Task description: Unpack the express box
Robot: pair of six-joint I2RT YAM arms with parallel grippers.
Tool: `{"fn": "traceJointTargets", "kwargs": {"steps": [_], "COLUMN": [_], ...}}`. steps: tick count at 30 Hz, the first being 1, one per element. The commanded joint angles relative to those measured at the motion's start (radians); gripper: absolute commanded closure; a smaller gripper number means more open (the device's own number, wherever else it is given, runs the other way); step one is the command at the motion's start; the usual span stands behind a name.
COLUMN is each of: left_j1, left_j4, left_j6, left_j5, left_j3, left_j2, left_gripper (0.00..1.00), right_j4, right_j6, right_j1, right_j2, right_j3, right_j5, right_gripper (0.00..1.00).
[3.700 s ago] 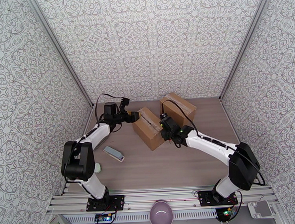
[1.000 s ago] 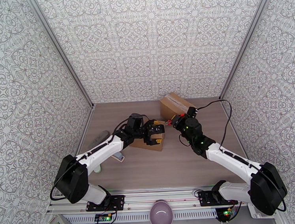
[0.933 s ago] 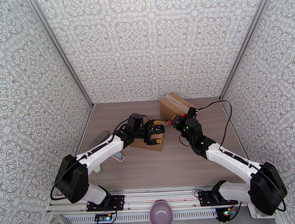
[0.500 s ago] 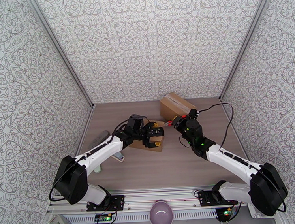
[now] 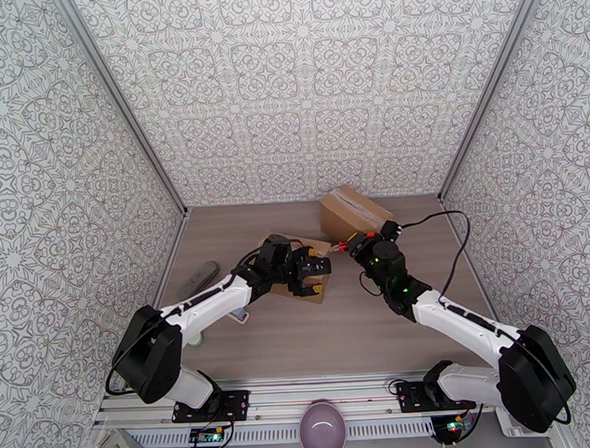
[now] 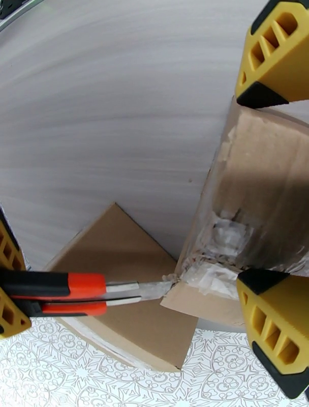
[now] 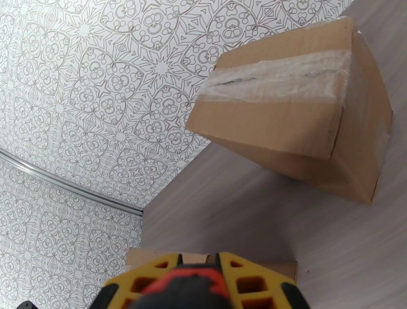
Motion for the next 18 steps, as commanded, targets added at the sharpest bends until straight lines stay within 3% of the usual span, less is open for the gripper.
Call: {"fn": "traceJointTargets", "kwargs": {"steps": [1, 9, 18], "left_j1": [-0.007, -0.038, -0.037], "left_j4": [0.160, 0.247, 0.284], "left_j6": [-0.047, -0.086, -0.147], "left_j5": [-0.107, -0.253, -0.276], "left_j3": [-0.021, -0.046, -0.045], "left_j2": [0.009, 0.019, 0.031], "left_gripper": [0.11, 0.11, 0.12], "right_j4": [-0.025, -0.048, -0.098], "right_j6": [0.059, 0.139, 0.143], "right_j1": [0.012, 0.013, 0.013], "right_j2": [-0.004, -0.008, -0.026], "right_j3": [-0.037, -0.031, -0.036], "right_j5": [-0.080, -0.126, -0.155], "right_gripper": [1.00, 1.00, 1.00]}}
